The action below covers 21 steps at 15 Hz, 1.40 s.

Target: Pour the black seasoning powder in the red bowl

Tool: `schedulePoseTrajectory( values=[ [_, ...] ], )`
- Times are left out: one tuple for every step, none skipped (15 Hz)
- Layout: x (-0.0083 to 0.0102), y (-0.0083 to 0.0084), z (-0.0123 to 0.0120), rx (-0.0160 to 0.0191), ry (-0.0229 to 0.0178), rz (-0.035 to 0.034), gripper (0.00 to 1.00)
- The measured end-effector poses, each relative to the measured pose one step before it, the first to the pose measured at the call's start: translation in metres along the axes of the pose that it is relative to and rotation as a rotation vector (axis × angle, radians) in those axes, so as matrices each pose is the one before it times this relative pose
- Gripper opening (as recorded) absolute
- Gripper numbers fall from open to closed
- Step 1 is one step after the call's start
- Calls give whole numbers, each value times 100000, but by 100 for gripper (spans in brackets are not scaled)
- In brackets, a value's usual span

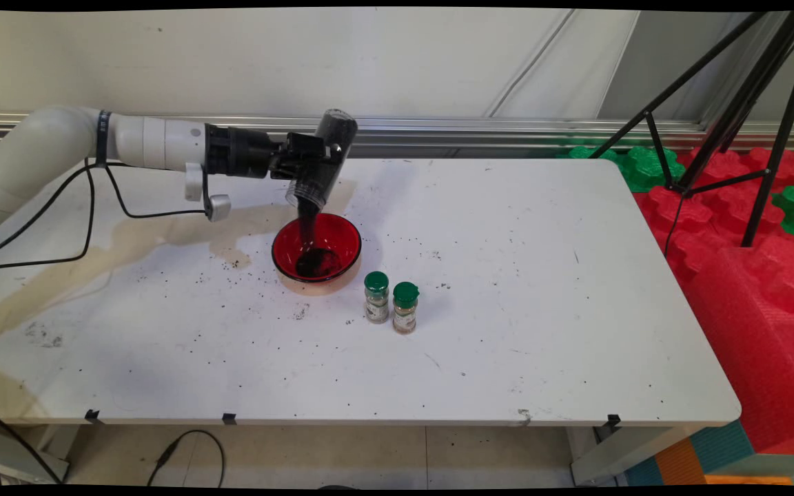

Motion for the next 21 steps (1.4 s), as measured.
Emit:
schedulePoseTrajectory(
  values=[
    [7, -55, 15, 43, -32, 520, 0],
    [1, -51, 24, 74, 2, 371, 0],
    [-25, -82, 46, 115, -20, 465, 0],
    [-15, -46, 39, 73, 7, 264, 0],
    [-17, -39, 46, 67, 18, 387, 0],
    [4, -27, 10, 58, -12, 273, 0],
    [10, -31, 10, 79, 14, 275, 0],
    [21, -7, -38, 5, -36, 124, 0],
    [6, -15, 5, 42, 14, 149, 0],
    [6, -16, 40, 83, 68, 268, 0],
    [12, -7, -8, 21, 4, 66, 0],
    [10, -13, -11, 29, -15, -211, 0],
    [4, -14, -26, 33, -138, -537, 0],
    [-36, -10, -72, -58, -489, -2777, 0],
    [-49, 8, -26, -82, -416, -2822, 0],
    [-39, 31, -41, -159, -436, -3115, 0],
    [-44, 25, -11, -124, -268, -2761, 0],
    [-26, 36, -66, -116, -337, -2664, 0],
    [-30, 19, -21, -71, -203, -1787, 0],
    [-36, 16, -7, -91, -222, -2821, 0],
    [-28, 14, -11, -63, -177, -1835, 0]
  ],
)
